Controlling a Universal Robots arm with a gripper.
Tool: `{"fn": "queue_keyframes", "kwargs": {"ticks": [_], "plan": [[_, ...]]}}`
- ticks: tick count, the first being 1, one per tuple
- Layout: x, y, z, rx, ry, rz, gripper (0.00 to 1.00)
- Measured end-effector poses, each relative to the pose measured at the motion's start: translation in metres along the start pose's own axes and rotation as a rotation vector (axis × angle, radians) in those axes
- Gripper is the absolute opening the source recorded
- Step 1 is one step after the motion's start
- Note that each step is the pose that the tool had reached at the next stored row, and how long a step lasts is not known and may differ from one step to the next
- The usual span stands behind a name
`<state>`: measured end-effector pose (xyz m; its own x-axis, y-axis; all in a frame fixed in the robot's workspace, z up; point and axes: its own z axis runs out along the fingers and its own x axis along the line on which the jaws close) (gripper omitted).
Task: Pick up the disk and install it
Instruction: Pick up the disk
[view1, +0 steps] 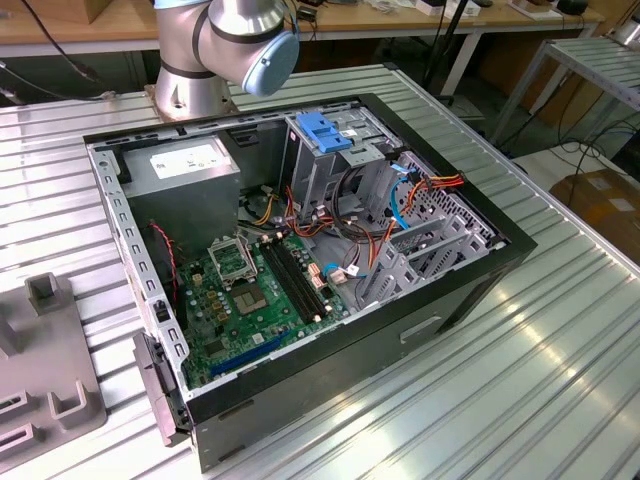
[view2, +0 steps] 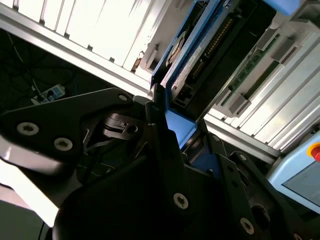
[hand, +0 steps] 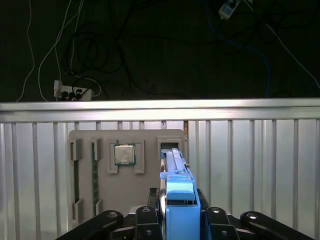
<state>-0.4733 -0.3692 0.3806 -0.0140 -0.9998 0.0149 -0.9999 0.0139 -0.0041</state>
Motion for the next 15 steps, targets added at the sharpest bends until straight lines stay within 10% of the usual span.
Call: {"fn": "queue_keyframes", "kwargs": {"ticks": [15], "plan": [[0.0001, 0.0, -0.0062, -0.0001, 0.0, 0.0, 0.37]]}}
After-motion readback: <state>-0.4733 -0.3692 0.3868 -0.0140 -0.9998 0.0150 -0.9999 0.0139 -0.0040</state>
